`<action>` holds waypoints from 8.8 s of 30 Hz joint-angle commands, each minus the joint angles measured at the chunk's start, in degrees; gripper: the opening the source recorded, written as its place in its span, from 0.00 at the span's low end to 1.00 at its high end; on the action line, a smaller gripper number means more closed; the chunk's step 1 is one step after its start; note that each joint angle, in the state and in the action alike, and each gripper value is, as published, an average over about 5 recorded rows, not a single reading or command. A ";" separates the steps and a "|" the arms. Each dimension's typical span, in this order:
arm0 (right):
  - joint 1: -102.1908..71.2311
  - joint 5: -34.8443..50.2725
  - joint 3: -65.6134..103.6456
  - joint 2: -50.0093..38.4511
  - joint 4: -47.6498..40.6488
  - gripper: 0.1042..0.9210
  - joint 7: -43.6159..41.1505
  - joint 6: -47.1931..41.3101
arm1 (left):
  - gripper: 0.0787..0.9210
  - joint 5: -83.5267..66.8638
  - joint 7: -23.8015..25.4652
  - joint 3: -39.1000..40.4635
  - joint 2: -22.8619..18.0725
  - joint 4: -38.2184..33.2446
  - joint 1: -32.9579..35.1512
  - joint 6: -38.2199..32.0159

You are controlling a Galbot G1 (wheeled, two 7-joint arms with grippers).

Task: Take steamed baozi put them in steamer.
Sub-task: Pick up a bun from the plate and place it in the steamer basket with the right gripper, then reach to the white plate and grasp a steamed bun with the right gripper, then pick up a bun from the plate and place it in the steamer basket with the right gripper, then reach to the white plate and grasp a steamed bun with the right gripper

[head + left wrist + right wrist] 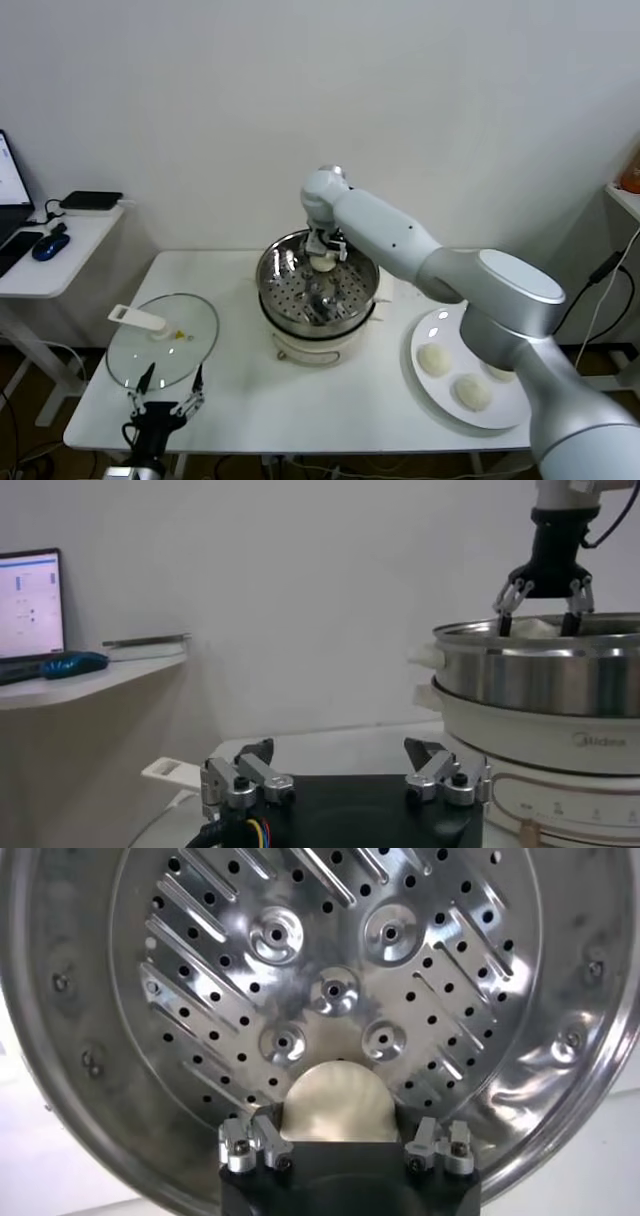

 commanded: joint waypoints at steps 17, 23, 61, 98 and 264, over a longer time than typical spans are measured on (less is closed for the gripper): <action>3.98 7.29 -3.66 -3.35 4.89 0.88 -1.69 1.10 | 0.88 -0.28 -0.16 0.07 -0.35 0.25 -0.22 -0.04; 12.47 24.09 -11.64 -10.02 13.18 0.88 -5.11 -1.92 | 0.88 -0.57 -0.18 0.04 -0.28 0.20 -0.20 -0.20; 7.28 69.53 -33.47 -54.70 38.58 0.88 6.08 -47.11 | 0.88 -0.18 0.07 1.60 0.12 -0.57 -0.18 -0.10; -4.46 61.65 -23.68 -45.15 27.78 0.88 8.36 -44.75 | 0.88 -0.47 -0.02 1.17 0.33 1.10 -0.23 -0.45; 24.68 81.23 -31.97 -26.63 23.81 0.88 2.74 -45.03 | 0.88 -1.52 -0.42 0.61 0.44 -0.79 0.09 -0.24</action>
